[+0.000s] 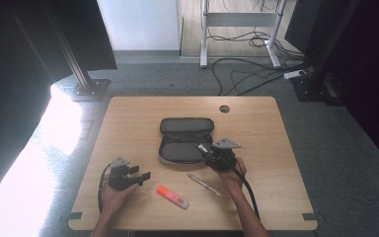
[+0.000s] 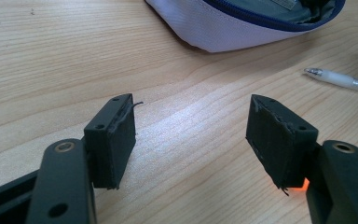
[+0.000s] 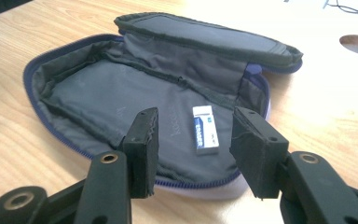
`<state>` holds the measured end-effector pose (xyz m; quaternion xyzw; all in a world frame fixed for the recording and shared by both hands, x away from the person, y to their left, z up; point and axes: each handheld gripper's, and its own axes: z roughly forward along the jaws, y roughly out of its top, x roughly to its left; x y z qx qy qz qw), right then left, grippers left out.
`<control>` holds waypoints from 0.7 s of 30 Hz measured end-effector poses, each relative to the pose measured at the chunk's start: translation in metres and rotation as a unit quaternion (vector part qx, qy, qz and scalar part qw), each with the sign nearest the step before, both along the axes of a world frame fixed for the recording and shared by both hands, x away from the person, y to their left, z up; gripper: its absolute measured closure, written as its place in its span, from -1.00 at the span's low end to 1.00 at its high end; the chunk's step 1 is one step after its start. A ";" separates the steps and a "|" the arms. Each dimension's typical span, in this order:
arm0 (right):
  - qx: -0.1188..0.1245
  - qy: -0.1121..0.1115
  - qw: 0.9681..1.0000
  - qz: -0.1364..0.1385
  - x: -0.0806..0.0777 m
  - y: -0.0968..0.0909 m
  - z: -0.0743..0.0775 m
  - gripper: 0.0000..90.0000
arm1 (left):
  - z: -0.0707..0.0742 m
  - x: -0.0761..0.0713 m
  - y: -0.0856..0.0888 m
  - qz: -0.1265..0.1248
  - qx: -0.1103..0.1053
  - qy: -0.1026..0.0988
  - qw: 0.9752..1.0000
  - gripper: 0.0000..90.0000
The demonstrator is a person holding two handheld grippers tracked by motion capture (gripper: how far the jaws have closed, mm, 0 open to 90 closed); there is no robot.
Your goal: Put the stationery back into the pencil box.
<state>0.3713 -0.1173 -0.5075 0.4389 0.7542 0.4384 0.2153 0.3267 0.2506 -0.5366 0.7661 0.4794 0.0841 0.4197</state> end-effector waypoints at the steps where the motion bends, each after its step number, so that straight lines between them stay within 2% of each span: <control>1: 0.004 0.000 1.000 0.000 -0.002 -0.001 -0.001 0.14 | 0.000 0.000 0.000 -0.001 0.000 0.000 1.000 -0.25; 5: 0.012 0.004 1.000 -0.001 -0.008 -0.006 -0.005 0.14 | 0.001 -0.001 -0.002 -0.002 0.004 -0.002 1.000 -0.26; 8: 0.034 0.013 0.999 0.006 -0.013 -0.011 -0.008 0.14 | 0.000 -0.001 -0.003 -0.003 0.007 -0.002 1.000 -0.26; 21: 0.032 0.012 0.999 0.009 -0.032 -0.021 -0.018 0.13 | -0.001 -0.001 -0.006 -0.006 0.013 0.000 1.000 -0.26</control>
